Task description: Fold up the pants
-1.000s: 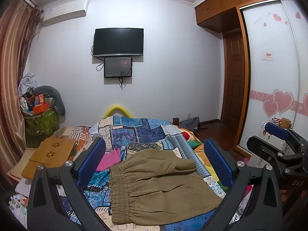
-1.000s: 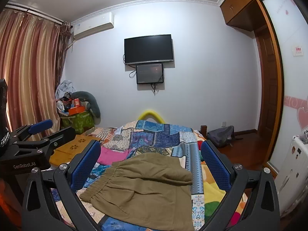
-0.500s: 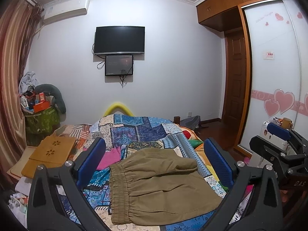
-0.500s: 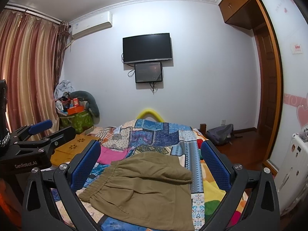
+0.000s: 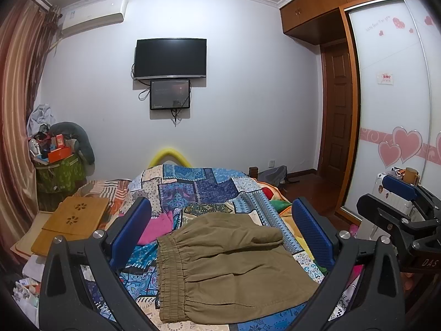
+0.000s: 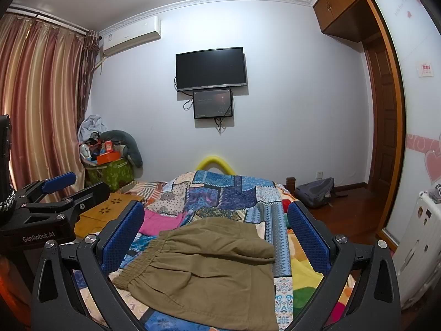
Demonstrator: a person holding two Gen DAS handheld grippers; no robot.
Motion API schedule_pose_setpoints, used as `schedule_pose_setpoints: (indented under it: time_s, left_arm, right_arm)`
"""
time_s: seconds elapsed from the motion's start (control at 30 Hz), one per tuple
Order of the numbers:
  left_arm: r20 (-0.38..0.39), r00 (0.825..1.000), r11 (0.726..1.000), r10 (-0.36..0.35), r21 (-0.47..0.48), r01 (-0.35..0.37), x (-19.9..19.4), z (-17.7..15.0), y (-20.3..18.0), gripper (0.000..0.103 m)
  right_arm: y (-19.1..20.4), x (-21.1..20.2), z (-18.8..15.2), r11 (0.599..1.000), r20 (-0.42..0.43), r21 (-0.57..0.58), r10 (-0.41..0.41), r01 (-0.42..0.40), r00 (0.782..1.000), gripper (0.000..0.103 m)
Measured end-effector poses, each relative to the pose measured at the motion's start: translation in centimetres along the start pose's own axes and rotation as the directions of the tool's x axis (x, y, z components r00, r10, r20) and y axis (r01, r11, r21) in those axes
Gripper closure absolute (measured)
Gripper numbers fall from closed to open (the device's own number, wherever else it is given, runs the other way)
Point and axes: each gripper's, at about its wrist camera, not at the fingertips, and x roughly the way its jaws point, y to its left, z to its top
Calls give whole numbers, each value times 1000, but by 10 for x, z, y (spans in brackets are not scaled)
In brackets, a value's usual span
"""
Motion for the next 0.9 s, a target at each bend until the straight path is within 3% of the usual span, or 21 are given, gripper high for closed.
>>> schedule_pose_setpoints:
  time_s: [0.9]
  left_arm:
    - [5,1000,1000,0,10,0,-1,-1,-6,0]
  right_arm:
    - [-4,3,0,1000,-2,9,-1,1,1000,0]
